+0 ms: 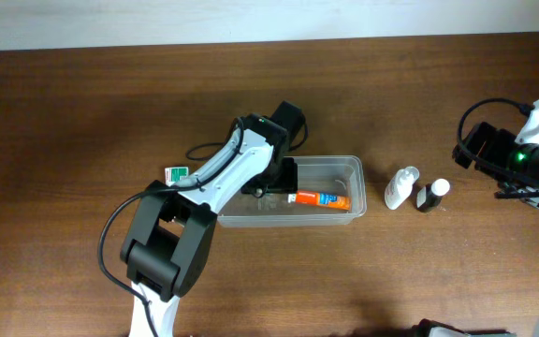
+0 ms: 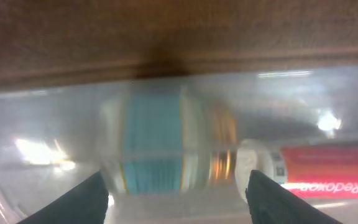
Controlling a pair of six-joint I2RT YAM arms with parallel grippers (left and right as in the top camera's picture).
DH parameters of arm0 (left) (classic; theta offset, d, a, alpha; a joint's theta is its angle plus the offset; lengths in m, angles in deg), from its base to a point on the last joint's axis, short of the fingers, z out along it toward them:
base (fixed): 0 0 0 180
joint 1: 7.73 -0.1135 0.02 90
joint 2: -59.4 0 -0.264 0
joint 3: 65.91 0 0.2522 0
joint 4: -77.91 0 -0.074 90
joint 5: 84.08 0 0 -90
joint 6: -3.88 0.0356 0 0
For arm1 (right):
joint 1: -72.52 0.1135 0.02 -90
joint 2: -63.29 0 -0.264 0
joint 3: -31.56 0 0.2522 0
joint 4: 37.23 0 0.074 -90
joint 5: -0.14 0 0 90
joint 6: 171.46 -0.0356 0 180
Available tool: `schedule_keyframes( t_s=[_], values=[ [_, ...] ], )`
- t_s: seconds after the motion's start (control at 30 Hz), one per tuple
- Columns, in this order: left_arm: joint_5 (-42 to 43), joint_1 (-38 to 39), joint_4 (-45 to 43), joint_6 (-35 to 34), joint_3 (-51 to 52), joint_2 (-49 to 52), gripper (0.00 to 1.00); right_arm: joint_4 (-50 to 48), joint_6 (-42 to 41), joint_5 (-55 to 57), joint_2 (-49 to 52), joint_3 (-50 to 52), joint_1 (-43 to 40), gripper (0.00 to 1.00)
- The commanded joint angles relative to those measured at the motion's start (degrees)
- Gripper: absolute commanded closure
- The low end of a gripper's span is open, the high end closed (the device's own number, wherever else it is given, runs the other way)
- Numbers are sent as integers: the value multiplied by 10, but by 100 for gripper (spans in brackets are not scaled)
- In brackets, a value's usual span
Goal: Pack container
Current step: 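Carry the jar into the container and open the left gripper, then grasp the Panadol box with the left gripper and lift it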
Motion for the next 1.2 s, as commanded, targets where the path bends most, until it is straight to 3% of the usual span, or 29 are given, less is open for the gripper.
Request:
schedule_keyframes(
  t_s=[0.0, 0.23, 0.43, 0.53, 0.67, 0.9, 0.93, 1.0, 1.17],
  values=[
    [23, -5, 30, -3, -30, -16, 31, -1, 2, -7, -4, -8, -3, 2],
    [-9, -7, 101, 15, -96, -102, 32, -1, 2, -7, -4, -8, -3, 2],
    [-156, -31, 184, 14, -110, -227, 20, -1, 2, -7, -4, -8, -3, 2],
    [-179, -70, 236, 14, -109, -257, 20, -1, 2, -7, -4, -8, -3, 2],
    [-182, -166, 293, 15, -93, -258, 8, -1, 2, -7, -4, -8, -3, 2],
    [-107, -240, 188, 102, 34, -255, 9, -1, 2, -7, -4, -8, -3, 2],
    [-99, -260, 126, 115, 110, -250, 9, -1, 2, -7, -4, -8, -3, 2],
    [-89, -269, 87, 131, 152, -244, 9, -1, 2, -7, -4, -8, -3, 2],
    [-88, -278, 6, 134, 225, -213, 9, -1, 2, -7, -4, -8, -3, 2]
  ],
)
